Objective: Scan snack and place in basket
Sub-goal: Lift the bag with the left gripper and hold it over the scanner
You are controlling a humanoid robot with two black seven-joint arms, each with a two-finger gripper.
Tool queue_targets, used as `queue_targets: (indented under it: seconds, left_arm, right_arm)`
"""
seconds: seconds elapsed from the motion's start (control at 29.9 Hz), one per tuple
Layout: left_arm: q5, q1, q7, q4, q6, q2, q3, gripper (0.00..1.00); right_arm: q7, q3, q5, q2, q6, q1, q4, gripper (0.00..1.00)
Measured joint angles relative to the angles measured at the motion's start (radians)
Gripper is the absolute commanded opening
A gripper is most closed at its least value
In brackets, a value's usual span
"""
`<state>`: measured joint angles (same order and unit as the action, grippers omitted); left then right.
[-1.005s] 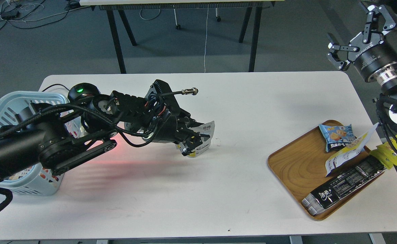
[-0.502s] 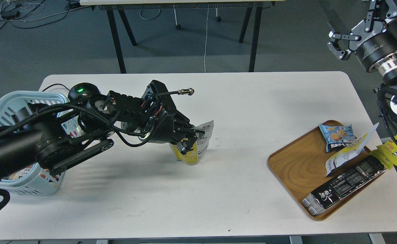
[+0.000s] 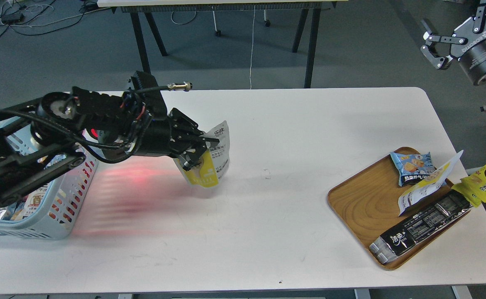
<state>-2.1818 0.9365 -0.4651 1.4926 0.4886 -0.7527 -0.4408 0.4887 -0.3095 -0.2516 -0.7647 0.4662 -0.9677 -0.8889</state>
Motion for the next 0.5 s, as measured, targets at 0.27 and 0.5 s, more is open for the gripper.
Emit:
queue_targets:
  seconds: [0.27,0.5]
  left_arm:
    - [0.000,-0.011,-0.021,-0.074,-0.063,-0.093,0.001,0.00]
    - [0.000,-0.027,-0.024,-0.090,-0.075,-0.131,0.005,0.00]
  right_arm:
    - [0.000,0.000,0.000,-0.001,0.000,0.001,-0.001,0.99]
    - [0.000,0.000,0.000,-0.003,0.000,-0.002,-0.001,0.99]
